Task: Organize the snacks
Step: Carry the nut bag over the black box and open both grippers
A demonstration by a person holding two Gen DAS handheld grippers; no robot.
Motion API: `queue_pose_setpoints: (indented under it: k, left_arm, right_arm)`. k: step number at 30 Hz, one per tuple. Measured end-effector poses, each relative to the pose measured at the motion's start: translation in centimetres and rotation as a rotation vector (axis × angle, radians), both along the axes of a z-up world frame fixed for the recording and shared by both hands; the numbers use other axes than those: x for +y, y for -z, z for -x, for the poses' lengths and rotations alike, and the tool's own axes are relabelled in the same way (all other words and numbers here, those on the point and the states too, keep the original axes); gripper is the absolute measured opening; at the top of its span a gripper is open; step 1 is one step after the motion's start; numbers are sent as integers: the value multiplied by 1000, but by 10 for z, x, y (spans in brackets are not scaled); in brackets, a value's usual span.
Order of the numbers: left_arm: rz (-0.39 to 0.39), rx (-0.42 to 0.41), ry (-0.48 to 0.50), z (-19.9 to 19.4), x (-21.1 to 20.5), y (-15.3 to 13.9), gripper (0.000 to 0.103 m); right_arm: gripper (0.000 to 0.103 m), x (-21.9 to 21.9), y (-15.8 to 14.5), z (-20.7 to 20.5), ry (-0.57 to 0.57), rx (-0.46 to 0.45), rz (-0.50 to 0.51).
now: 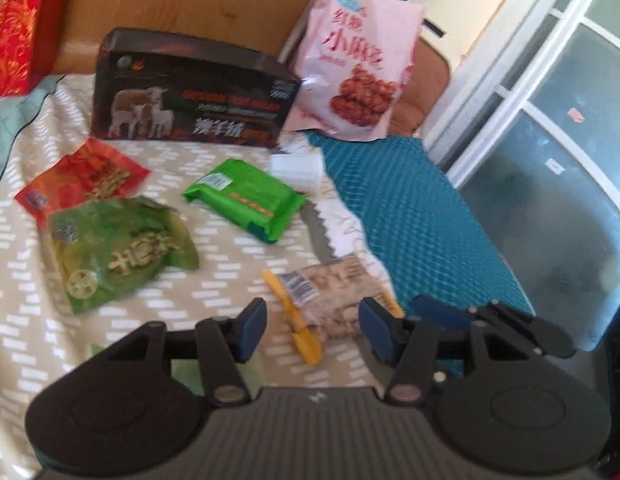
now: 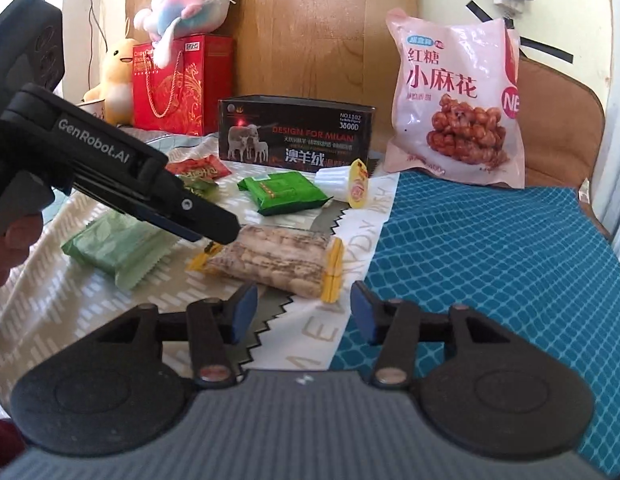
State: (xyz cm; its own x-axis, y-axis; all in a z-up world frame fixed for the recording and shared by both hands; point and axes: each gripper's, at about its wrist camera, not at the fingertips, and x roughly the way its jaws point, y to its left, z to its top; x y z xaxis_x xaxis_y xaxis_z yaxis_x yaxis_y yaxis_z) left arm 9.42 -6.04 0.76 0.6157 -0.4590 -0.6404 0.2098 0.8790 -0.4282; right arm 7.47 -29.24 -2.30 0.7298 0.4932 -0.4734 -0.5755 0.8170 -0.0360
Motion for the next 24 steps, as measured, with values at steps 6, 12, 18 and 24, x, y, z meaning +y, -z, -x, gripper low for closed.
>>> queue_pose_setpoints:
  k: [6, 12, 18, 24]
  left_arm:
    - [5, 25, 45, -11, -7, 9, 33]
    - [31, -9, 56, -15, 0, 4, 25]
    - [94, -194, -4, -30, 32, -50, 26]
    - [8, -251, -167, -119, 46, -80, 27]
  right_arm:
    - [63, 13, -4, -9, -44, -11, 48]
    - [46, 15, 0, -30, -99, 66, -5]
    - [44, 34, -45, -40, -95, -100, -90]
    - [44, 91, -75, -123, -65, -161, -104]
